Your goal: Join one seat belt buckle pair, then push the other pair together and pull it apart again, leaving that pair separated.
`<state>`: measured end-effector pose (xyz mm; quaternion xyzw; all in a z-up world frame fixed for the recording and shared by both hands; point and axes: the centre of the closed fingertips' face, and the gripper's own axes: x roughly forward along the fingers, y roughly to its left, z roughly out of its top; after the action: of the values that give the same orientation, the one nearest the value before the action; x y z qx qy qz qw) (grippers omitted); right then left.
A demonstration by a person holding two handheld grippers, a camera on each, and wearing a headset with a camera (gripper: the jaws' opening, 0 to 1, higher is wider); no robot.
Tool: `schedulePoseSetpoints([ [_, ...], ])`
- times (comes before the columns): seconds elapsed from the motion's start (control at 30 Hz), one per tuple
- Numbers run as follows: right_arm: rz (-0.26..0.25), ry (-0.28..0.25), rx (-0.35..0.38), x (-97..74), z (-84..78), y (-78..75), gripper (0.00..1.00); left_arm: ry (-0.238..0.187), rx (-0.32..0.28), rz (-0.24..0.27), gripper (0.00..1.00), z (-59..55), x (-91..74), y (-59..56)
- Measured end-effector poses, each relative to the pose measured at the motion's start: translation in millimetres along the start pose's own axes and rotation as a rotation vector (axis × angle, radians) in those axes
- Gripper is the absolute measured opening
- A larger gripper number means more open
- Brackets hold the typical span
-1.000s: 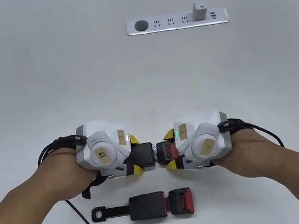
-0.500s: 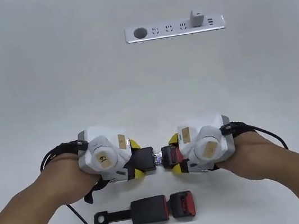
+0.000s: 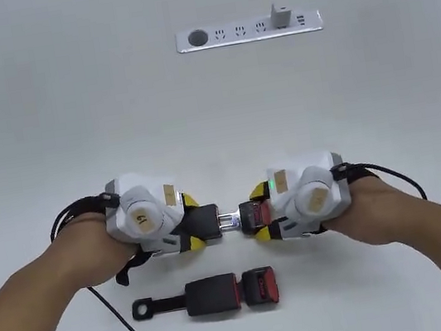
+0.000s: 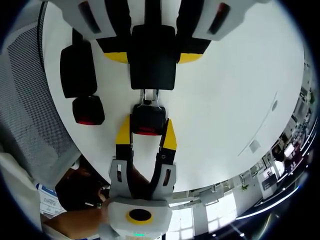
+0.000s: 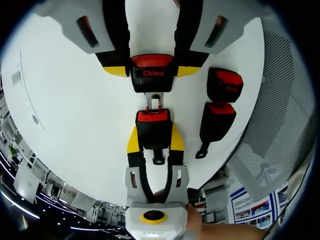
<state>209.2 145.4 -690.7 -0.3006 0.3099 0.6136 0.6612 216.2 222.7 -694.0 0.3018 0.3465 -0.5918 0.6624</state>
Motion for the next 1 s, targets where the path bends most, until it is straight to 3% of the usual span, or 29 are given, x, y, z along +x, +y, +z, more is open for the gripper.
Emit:
schedulePoseSetpoints([
  [0.3, -0.029, 0.005, 0.033, -17.7, -27.4, 2.5, 0.32, 0.001, 0.001, 0.002, 0.34, 0.9, -0.9, -1.0],
  [0.63, -0.055, 0.05, 0.034, -39.1, -54.4, -0.4, 0.33, 0.001, -0.009, 0.007, 0.35, 0.1, -0.4, 0.3],
  [1.0, -0.042, 0.119, 0.055, -68.5, -95.3, -4.8, 0.34, -0.007, -0.02, 0.011, 0.35, 1.1, 0.0, -0.4],
])
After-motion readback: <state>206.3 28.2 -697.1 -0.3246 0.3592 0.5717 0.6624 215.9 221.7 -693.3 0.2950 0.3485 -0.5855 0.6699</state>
